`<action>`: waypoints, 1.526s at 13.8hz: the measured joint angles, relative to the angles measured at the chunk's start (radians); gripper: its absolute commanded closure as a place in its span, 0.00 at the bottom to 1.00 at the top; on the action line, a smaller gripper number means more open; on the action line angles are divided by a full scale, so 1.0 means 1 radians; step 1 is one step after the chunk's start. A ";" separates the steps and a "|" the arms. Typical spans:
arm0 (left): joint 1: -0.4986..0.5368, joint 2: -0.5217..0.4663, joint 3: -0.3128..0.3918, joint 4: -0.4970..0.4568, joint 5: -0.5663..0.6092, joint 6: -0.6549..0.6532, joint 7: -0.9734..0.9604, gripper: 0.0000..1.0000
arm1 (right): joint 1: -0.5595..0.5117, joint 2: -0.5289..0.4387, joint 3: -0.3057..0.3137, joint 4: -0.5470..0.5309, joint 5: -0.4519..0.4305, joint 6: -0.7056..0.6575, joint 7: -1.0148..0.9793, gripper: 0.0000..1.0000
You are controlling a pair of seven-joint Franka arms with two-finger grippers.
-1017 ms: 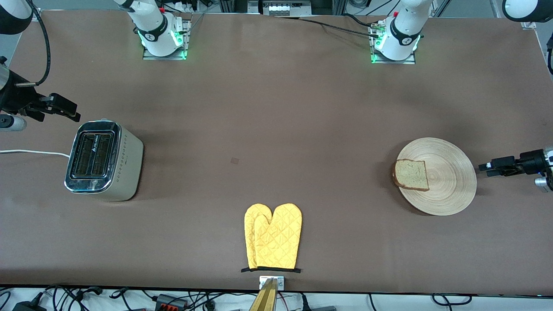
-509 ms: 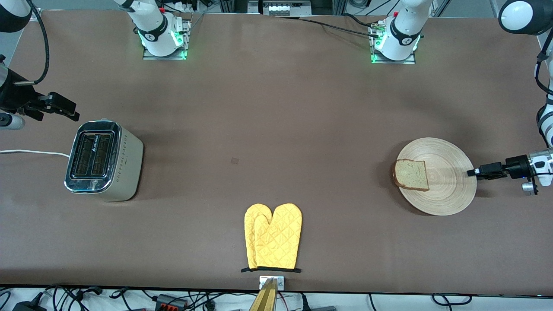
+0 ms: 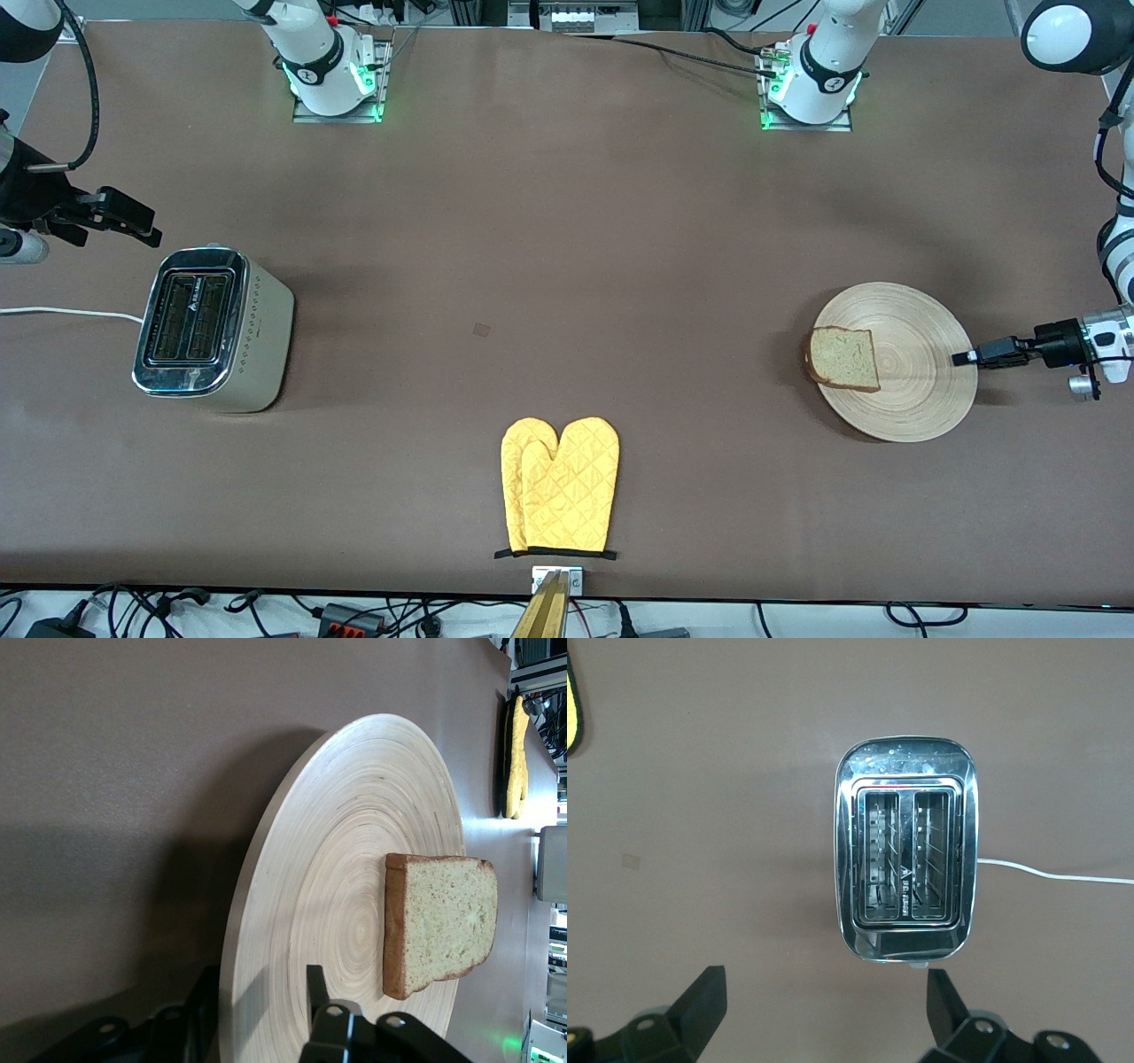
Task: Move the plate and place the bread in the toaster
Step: 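Slide the wooden plate with the left gripper toward the toaster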
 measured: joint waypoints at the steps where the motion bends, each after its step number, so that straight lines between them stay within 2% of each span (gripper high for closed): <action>1: 0.000 0.005 0.000 0.000 -0.002 -0.001 -0.002 0.56 | 0.000 0.000 0.000 -0.003 0.000 0.000 0.000 0.00; 3: 0.005 0.024 0.000 0.000 -0.036 -0.001 -0.005 0.61 | 0.000 0.000 0.000 -0.010 0.000 0.001 0.000 0.00; 7: 0.013 0.036 0.000 0.001 -0.060 -0.030 -0.004 0.91 | 0.000 0.000 0.000 -0.027 0.000 0.012 0.000 0.00; 9: 0.019 0.036 0.000 0.007 -0.070 -0.076 -0.004 0.98 | 0.000 -0.002 0.000 -0.038 0.000 0.020 0.000 0.00; 14: 0.035 0.037 0.000 0.012 -0.071 -0.162 -0.004 0.99 | 0.000 -0.002 0.000 -0.046 0.000 0.020 0.000 0.00; 17: 0.024 0.038 -0.009 0.012 -0.071 -0.269 -0.003 0.99 | 0.001 -0.002 0.001 -0.047 0.000 0.019 0.000 0.00; 21: -0.007 0.036 -0.083 0.014 -0.071 -0.291 -0.041 0.99 | 0.002 -0.002 0.001 -0.050 0.000 0.013 0.000 0.00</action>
